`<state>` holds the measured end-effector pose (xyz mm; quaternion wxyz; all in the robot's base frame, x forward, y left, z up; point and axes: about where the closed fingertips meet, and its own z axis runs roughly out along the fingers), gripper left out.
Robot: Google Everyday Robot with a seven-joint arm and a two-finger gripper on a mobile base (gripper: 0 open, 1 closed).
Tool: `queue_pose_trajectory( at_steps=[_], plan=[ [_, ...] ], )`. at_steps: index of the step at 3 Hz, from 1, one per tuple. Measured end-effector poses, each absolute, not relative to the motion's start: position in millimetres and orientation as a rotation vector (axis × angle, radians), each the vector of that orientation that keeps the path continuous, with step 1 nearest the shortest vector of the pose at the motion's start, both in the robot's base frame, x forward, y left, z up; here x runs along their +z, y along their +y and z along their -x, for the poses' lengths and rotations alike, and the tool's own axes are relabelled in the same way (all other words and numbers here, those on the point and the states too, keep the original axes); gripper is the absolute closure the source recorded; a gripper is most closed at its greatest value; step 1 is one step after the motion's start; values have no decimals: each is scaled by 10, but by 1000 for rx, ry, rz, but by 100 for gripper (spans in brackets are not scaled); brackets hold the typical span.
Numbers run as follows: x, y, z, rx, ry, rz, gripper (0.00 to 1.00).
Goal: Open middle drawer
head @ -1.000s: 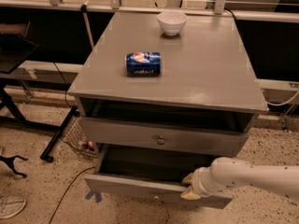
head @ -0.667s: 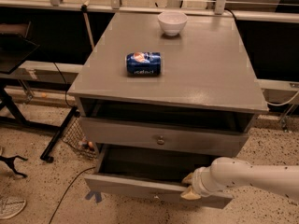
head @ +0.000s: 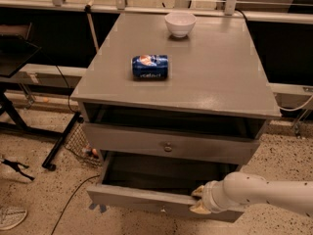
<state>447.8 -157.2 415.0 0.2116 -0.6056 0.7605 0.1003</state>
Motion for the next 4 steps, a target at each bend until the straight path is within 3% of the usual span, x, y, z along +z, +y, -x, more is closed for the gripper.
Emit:
queue_pose_trajectory(
  at_steps=[4],
  plan=[
    [4080, -1557, -4068, 305, 2129, 1662, 100]
  ],
)
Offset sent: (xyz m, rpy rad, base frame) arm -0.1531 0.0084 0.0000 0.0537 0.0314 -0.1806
